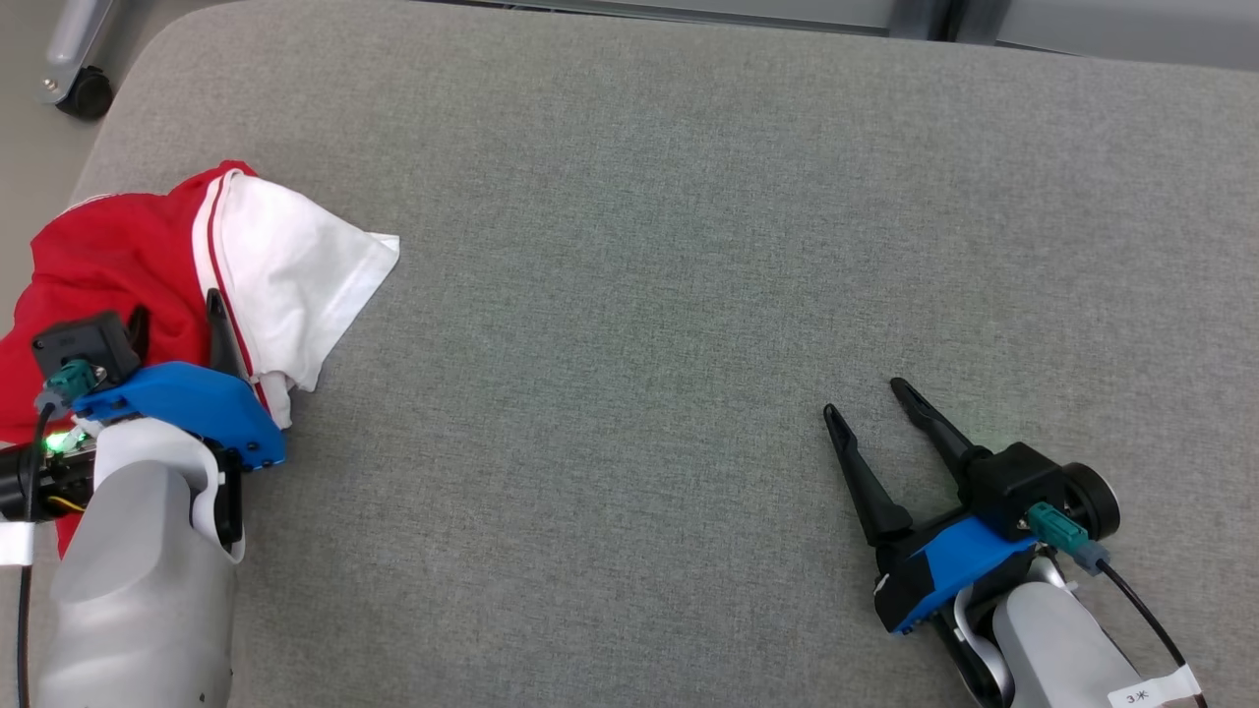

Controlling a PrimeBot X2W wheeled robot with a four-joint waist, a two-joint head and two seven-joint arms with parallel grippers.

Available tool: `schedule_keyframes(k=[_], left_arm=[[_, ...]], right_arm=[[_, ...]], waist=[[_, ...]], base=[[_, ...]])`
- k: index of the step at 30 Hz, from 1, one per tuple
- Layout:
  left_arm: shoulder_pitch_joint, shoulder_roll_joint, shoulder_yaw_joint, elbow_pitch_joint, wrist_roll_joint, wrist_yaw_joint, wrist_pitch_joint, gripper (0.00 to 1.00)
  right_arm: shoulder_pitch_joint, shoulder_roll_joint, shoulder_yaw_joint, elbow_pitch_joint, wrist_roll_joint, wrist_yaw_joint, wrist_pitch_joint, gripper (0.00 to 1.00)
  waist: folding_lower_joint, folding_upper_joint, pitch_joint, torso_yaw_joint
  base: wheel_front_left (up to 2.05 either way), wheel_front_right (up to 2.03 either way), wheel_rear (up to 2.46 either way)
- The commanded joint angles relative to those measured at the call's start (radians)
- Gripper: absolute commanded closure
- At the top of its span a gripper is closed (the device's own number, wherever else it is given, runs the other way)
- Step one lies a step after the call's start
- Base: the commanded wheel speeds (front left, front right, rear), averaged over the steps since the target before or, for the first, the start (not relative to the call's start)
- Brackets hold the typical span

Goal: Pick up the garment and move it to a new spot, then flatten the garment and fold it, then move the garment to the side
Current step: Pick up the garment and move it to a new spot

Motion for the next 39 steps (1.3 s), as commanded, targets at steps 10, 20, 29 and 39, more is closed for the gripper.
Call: schedule_keyframes(k=[10, 20, 29, 39], left_arm=[[-0.051, 0.017, -0.042, -0.028, 0.019, -0.022, -0.042, 1.00], [-0.022, 0.027, -0.139, -0.331, 0.033, -0.062, -0.044, 1.00], [-0.001, -0.060, -0.337, -0.525, -0.088, -0.064, -0.018, 1.00], [0.023, -0.136, -0.592, -0.559, -0.222, -0.065, -0.019, 1.00]], right_arm=[[0.031, 0.023, -0.030, 0.024, 0.018, -0.001, 0.002, 0.00], [0.083, 0.066, -0.044, 0.040, 0.028, -0.001, 0.002, 0.00], [0.131, 0.081, -0.051, 0.051, 0.032, -0.001, 0.002, 0.00], [0.114, 0.084, -0.052, 0.046, 0.032, -0.001, 0.002, 0.00]], waist=[[-0.0001, 0.0000, -0.062, -0.012], [-0.0001, 0.0000, -0.187, -0.093], [-0.0001, 0.0000, -0.245, -0.229], [-0.0001, 0.0000, -0.218, -0.403]], base=[[0.00, 0.00, 0.00], [0.00, 0.00, 0.00], [0.00, 0.00, 0.00], [0.00, 0.00, 0.00]])
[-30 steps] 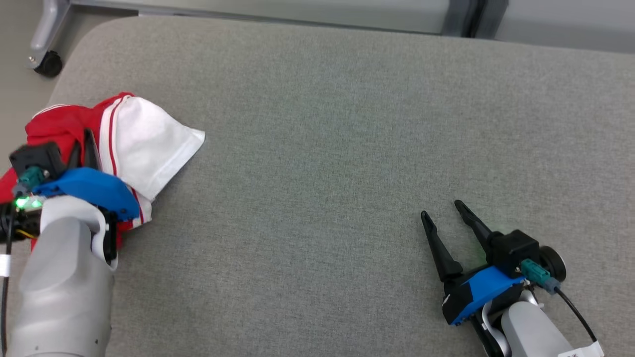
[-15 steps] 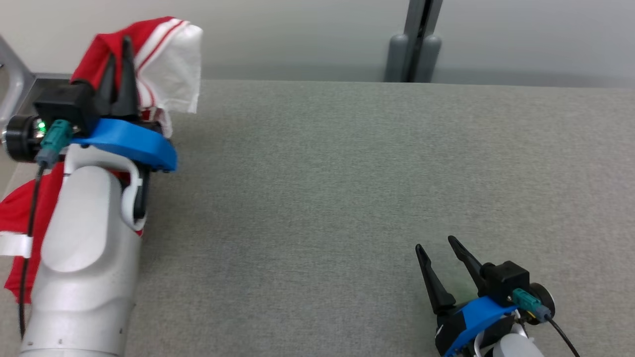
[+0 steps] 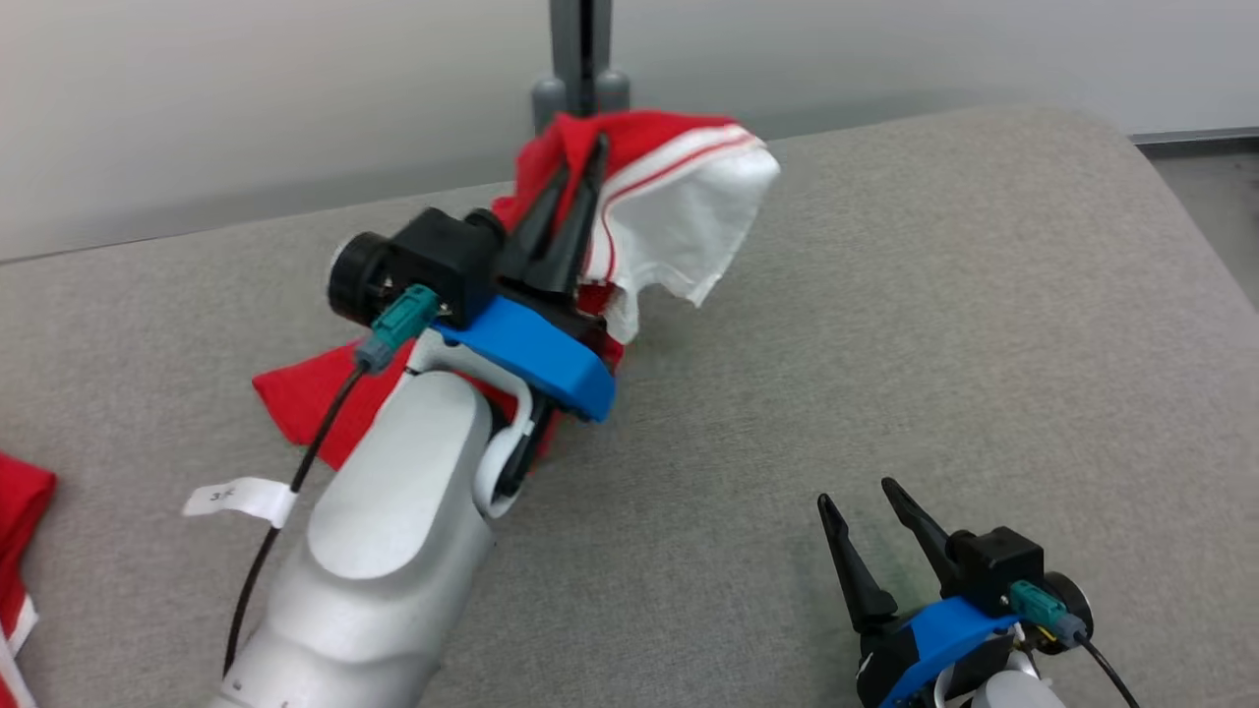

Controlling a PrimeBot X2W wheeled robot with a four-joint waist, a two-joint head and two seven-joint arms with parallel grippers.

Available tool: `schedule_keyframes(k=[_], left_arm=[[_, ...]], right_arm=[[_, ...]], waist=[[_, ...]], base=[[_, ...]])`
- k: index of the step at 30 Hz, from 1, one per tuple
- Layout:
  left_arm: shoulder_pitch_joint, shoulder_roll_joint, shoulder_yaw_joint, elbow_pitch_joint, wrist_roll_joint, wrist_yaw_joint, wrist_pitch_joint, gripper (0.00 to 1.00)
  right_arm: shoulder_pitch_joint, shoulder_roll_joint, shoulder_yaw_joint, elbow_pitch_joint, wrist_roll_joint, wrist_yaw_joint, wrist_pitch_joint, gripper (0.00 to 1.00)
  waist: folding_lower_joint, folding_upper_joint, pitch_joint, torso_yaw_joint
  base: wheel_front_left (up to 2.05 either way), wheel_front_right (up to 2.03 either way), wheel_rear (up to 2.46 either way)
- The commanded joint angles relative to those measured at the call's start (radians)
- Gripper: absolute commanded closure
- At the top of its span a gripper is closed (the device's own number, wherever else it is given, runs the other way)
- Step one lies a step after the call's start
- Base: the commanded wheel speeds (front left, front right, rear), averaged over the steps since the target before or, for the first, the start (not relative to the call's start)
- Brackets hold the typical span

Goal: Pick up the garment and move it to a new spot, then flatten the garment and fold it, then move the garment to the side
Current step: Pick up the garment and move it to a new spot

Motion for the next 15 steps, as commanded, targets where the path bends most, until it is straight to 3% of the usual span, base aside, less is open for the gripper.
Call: schedule_keyframes(k=[1, 5, 6, 8, 11, 15], left_arm=[[0.008, -0.001, -0.022, 0.011, -0.012, -0.002, -0.007, 1.00], [0.015, -0.005, -0.135, 0.045, -0.080, 0.012, -0.021, 1.00], [0.018, -0.005, -0.163, 0.053, -0.101, 0.024, -0.023, 0.95], [0.020, -0.004, -0.213, 0.084, -0.115, 0.049, -0.025, 0.00], [0.039, -0.004, -0.251, 0.128, -0.135, 0.084, -0.028, 0.00], [0.080, -0.004, -0.208, 0.142, -0.120, 0.128, -0.029, 0.00]], right_arm=[[-0.008, 0.001, 0.000, 0.000, -0.002, 0.000, 0.000, 0.00], [-0.018, 0.001, 0.008, 0.001, -0.001, 0.000, 0.000, 0.00], [-0.019, 0.001, 0.009, 0.001, 0.000, 0.000, 0.000, 0.00], [-0.021, 0.001, 0.010, 0.001, 0.003, 0.000, 0.000, 0.00], [-0.024, 0.001, 0.010, -0.003, 0.010, 0.000, 0.000, 0.00], [-0.022, 0.001, 0.003, -0.011, 0.010, 0.000, 0.000, 0.00]], waist=[[0.0001, 0.0000, -0.009, -0.027], [0.0001, 0.0000, 0.005, -0.069], [0.0001, 0.0000, 0.007, -0.075], [0.0001, 0.0000, 0.011, -0.082], [0.0001, 0.0000, 0.011, -0.082], [0.0001, 0.0000, 0.002, -0.062]], base=[[0.00, 0.00, 0.00], [0.00, 0.00, 0.00], [0.00, 0.00, 0.00], [0.00, 0.00, 0.00], [0.00, 0.00, 0.00], [0.00, 0.00, 0.00]])
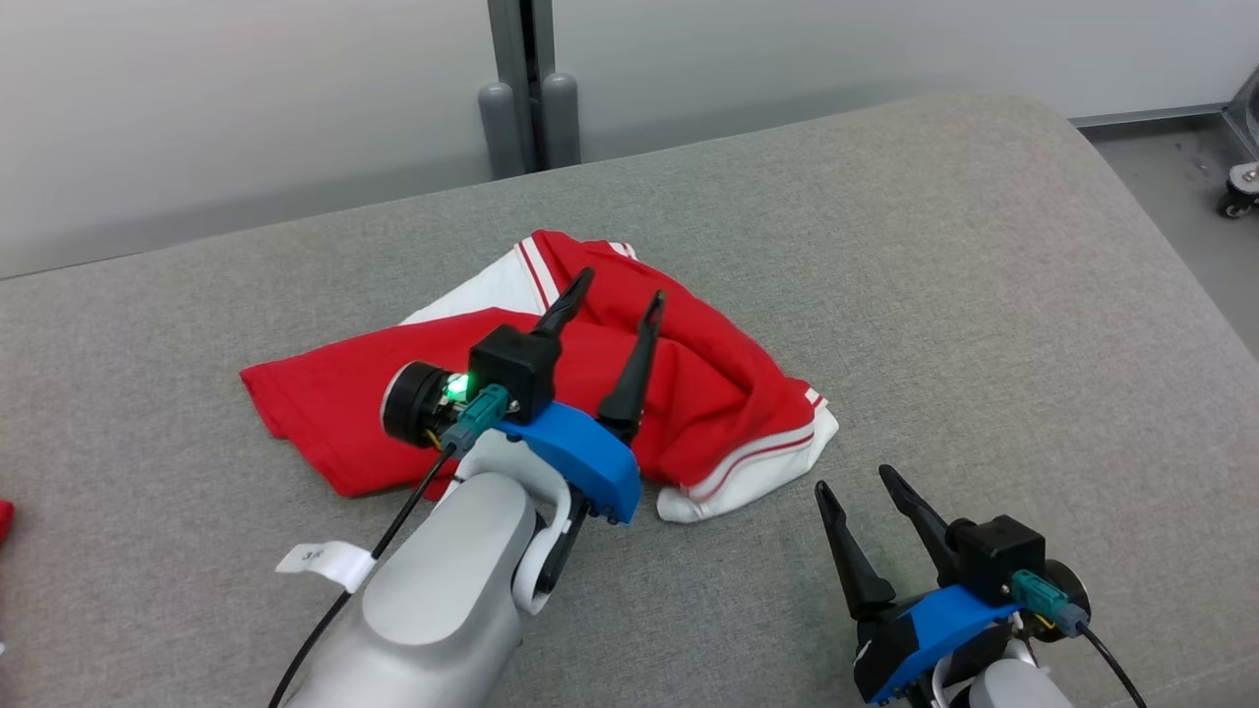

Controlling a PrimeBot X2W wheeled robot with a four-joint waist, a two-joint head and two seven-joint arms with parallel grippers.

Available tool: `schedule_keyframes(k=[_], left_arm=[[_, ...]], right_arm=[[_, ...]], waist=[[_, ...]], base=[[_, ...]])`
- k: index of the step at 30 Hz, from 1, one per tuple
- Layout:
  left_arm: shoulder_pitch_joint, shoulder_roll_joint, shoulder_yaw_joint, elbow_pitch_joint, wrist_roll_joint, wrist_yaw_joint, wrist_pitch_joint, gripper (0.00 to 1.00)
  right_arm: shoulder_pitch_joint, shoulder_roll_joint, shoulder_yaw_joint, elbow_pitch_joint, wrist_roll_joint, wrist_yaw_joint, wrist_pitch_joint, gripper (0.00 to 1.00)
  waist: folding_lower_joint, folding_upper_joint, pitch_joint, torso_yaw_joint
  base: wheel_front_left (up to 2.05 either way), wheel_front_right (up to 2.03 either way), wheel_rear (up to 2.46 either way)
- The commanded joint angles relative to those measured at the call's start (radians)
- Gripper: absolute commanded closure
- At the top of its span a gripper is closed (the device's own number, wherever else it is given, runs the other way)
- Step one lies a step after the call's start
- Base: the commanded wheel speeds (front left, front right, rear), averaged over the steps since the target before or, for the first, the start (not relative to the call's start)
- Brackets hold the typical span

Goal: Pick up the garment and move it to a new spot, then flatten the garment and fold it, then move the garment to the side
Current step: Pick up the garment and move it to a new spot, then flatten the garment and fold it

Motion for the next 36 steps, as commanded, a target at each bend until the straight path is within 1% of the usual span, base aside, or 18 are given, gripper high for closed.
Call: schedule_keyframes(k=[1, 4, 9, 12, 13, 14, 17, 21, 25, 29, 34, 36], left_arm=[[0.028, 0.003, 0.027, 0.000, 0.019, 0.014, -0.004, 0.00], [0.086, 0.024, 0.105, -0.025, 0.057, 0.037, -0.005, 0.00], [0.230, 0.066, 0.249, -0.114, 0.140, 0.083, -0.005, 0.00], [0.327, 0.075, 0.339, -0.173, 0.180, 0.092, -0.005, 0.00], [0.361, 0.074, 0.363, -0.188, 0.193, 0.088, -0.004, 0.00], [0.361, 0.074, 0.363, -0.188, 0.193, 0.088, -0.004, 0.00], [0.452, 0.066, 0.433, -0.232, 0.228, 0.070, -0.004, 0.00], [0.557, 0.044, 0.515, -0.273, 0.266, 0.054, -0.004, 0.00], [0.646, 0.023, 0.571, -0.302, 0.300, 0.033, -0.004, 0.00], [0.709, 0.010, 0.615, -0.322, 0.321, 0.022, -0.004, 0.00], [0.732, 0.002, 0.628, -0.319, 0.342, -0.004, -0.004, 0.00], [0.725, 0.002, 0.626, -0.317, 0.348, -0.007, -0.004, 0.00]], right_arm=[[-0.004, 0.001, -0.004, -0.007, 0.000, 0.000, -0.001, 0.00], [0.003, 0.000, -0.013, -0.018, -0.001, 0.000, 0.000, 0.00], [0.017, 0.000, -0.028, -0.031, -0.007, 0.000, 0.000, 0.00], [0.028, 0.000, -0.039, -0.035, -0.012, 0.000, 0.000, 0.00], [0.031, 0.000, -0.045, -0.036, -0.015, 0.000, -0.001, 0.00], [0.031, 0.000, -0.045, -0.036, -0.015, 0.000, -0.001, 0.00], [0.049, 0.000, -0.057, -0.036, -0.017, 0.000, 0.000, 0.00], [0.066, 0.000, -0.069, -0.033, -0.019, 0.000, 0.000, 0.00], [0.091, 0.000, -0.078, -0.029, -0.020, 0.000, 0.000, 0.00], [0.108, 0.000, -0.086, -0.031, -0.014, 0.000, 0.000, 0.00], [0.115, 0.000, -0.089, -0.026, -0.011, 0.000, 0.000, 0.00], [0.110, 0.000, -0.089, -0.025, -0.011, 0.000, 0.000, 0.00]], waist=[[0.0000, 0.0000, -0.004, 0.010], [0.0000, 0.0000, -0.018, 0.032], [0.0000, 0.0000, -0.043, 0.069], [0.0000, 0.0000, -0.059, 0.093], [0.0000, 0.0000, -0.064, 0.102], [0.0000, 0.0000, -0.064, 0.102], [0.0000, 0.0000, -0.082, 0.125], [0.0000, 0.0000, -0.106, 0.151], [0.0000, 0.0000, -0.124, 0.172], [0.0000, 0.0000, -0.135, 0.189], [0.0000, 0.0000, -0.137, 0.199], [0.0000, 0.0000, -0.136, 0.199]], base=[[0.00, 0.00, 0.00], [0.00, 0.00, 0.00], [0.00, 0.00, 0.00], [0.00, 0.00, 0.00], [0.00, 0.00, 0.00], [0.00, 0.00, 0.00], [0.00, 0.00, 0.00], [0.00, 0.00, 0.00], [0.00, 0.00, 0.00], [0.00, 0.00, 0.00], [0.00, 0.00, 0.00], [0.00, 0.00, 0.00]])
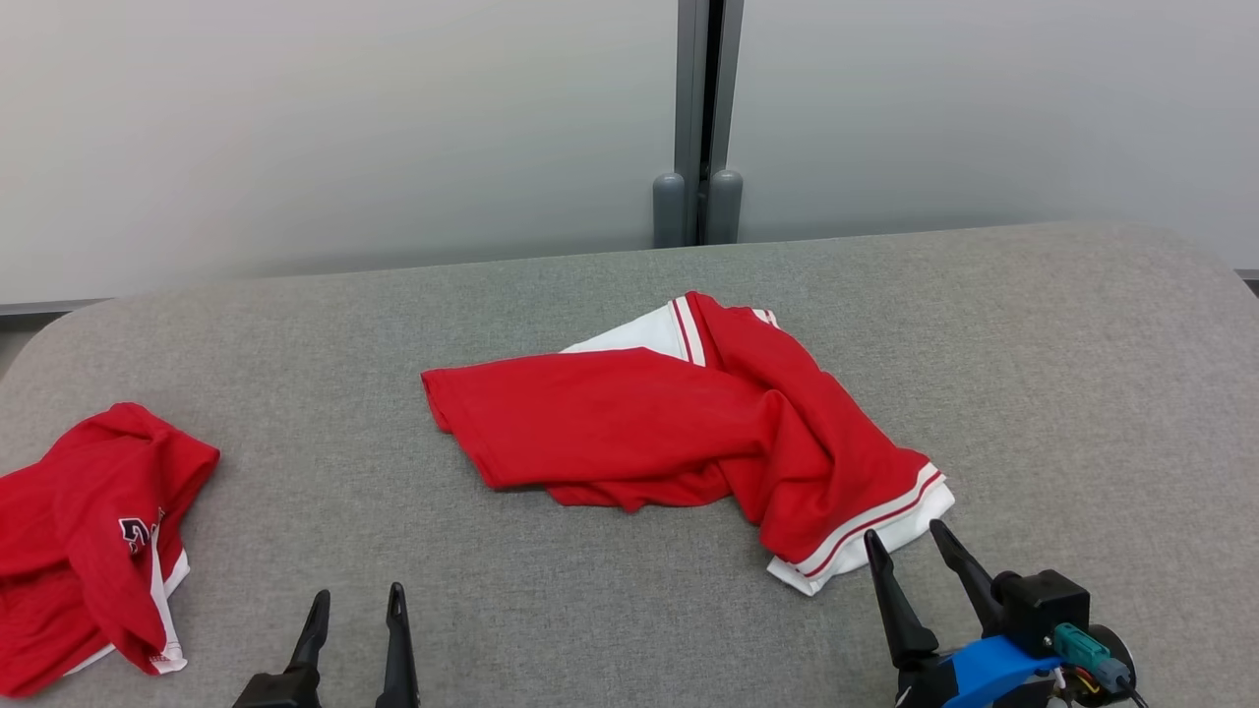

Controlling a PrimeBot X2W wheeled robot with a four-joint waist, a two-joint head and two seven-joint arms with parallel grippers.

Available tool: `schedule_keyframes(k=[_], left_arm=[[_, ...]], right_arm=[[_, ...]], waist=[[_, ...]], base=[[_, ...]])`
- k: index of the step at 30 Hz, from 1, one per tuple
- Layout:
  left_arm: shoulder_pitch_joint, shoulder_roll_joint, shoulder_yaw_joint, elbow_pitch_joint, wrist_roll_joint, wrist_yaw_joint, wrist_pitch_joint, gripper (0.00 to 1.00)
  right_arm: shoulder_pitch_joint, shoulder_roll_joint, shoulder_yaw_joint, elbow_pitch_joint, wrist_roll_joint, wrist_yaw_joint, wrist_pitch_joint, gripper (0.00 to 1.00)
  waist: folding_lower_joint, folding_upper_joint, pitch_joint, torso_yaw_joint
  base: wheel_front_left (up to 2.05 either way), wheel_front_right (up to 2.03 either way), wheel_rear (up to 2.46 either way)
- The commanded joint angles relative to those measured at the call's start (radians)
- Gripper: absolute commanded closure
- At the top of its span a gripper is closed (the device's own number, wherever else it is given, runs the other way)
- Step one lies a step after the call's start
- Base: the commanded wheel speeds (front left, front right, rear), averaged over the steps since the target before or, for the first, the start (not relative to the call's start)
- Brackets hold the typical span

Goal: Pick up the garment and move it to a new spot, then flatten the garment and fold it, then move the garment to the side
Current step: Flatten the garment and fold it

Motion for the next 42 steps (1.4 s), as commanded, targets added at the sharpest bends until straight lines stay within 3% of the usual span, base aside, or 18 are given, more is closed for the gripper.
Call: schedule_keyframes(k=[1, 7, 15, 28, 36, 37, 39, 40, 42], left_arm=[[-0.009, -0.001, -0.002, -0.001, -0.005, -0.003, -0.003, 0.00], [-0.030, -0.001, -0.042, 0.003, -0.039, 0.010, -0.003, 0.00], [-0.061, -0.001, -0.064, 0.002, -0.046, 0.015, -0.003, 0.00], [-0.118, -0.001, -0.098, 0.001, -0.056, 0.024, -0.003, 0.00], [-0.135, -0.001, -0.089, -0.004, -0.050, 0.020, -0.003, 0.00], [-0.137, -0.001, -0.088, -0.003, -0.049, 0.020, -0.003, 0.00], [-0.144, -0.001, -0.087, -0.002, -0.047, 0.019, -0.003, 0.00], [-0.147, -0.001, -0.087, -0.001, -0.047, 0.019, -0.003, 0.00], [-0.147, -0.001, -0.088, 0.001, -0.046, 0.019, -0.003, 0.00]], right_arm=[[0.002, -0.001, -0.002, 0.001, 0.004, 0.000, 0.000, 0.00], [-0.011, -0.001, -0.007, 0.008, 0.005, 0.000, -0.001, 0.00], [-0.057, -0.005, -0.094, 0.055, -0.051, 0.000, -0.001, 0.00], [-0.187, -0.022, -0.273, 0.240, -0.150, 0.000, -0.001, 0.00], [-0.220, -0.008, -0.252, 0.297, -0.129, 0.000, 0.002, 0.00], [-0.221, -0.007, -0.245, 0.304, -0.125, 0.000, 0.004, 0.21], [-0.225, -0.005, -0.227, 0.308, -0.107, 0.001, 0.004, 0.89], [-0.228, -0.004, -0.219, 0.299, -0.097, 0.001, 0.004, 1.00], [-0.226, -0.006, -0.205, 0.254, -0.071, 0.001, 0.002, 1.00]], waist=[[0.0002, 0.0000, 0.001, 0.000], [0.0002, 0.0000, 0.014, -0.001], [0.0002, 0.0000, 0.068, 0.017], [0.0002, 0.0000, 0.170, 0.090], [0.0002, 0.0000, 0.202, 0.102], [0.0002, 0.0000, 0.204, 0.102], [0.0002, 0.0000, 0.208, 0.103], [0.0002, 0.0000, 0.208, 0.103], [0.0002, 0.0000, 0.204, 0.103]], base=[[0.00, 0.00, 0.00], [0.00, 0.00, 0.00], [0.00, 0.00, 0.00], [0.00, 0.00, 0.00], [0.00, 0.00, 0.00], [0.00, 0.00, 0.00], [0.00, 0.00, 0.00], [0.00, 0.00, 0.00], [0.00, 0.00, 0.00]])
